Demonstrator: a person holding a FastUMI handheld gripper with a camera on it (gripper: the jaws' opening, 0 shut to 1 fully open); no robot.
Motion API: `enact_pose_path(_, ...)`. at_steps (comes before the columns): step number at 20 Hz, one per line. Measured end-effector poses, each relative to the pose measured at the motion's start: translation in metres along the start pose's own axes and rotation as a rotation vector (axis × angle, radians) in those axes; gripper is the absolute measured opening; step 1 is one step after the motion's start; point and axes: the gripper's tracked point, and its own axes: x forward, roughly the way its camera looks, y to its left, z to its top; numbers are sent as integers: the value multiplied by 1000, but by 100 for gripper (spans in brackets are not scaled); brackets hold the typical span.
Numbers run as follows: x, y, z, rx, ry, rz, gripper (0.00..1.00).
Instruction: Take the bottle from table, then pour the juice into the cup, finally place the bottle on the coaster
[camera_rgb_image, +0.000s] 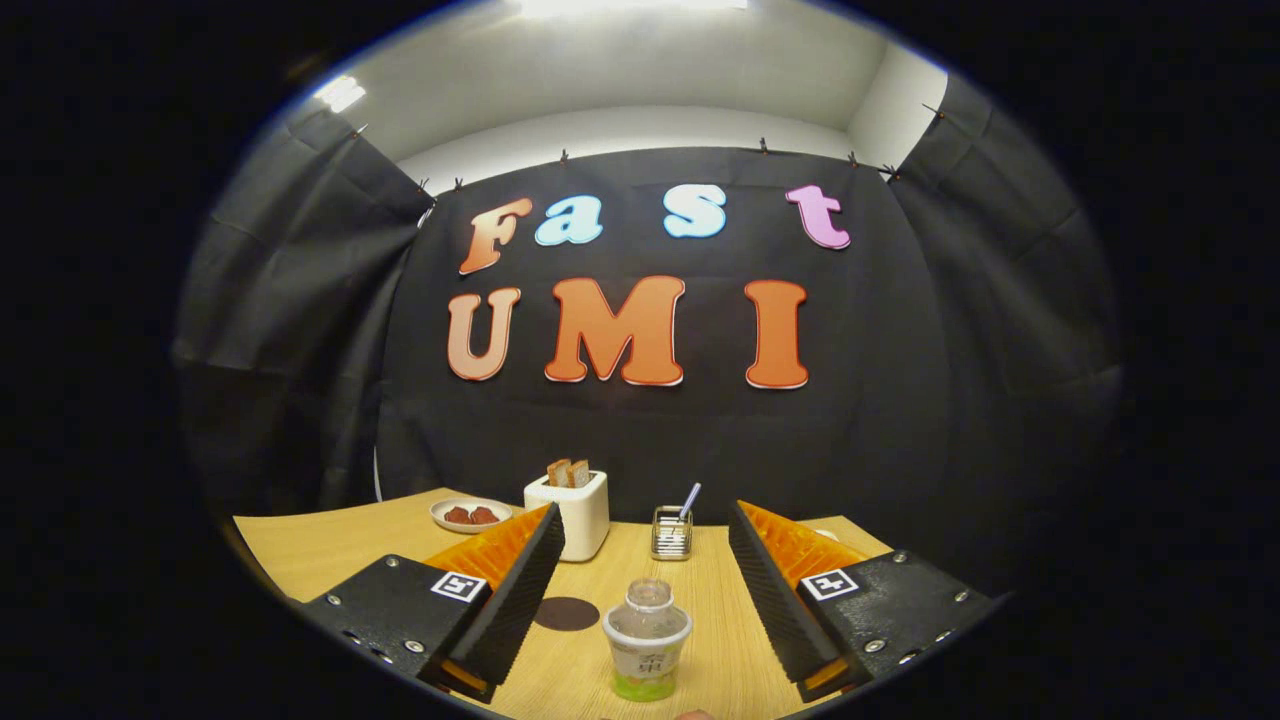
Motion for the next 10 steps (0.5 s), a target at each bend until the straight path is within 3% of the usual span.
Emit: enact_pose_path(10,10,-3,-93,51,166,1,99)
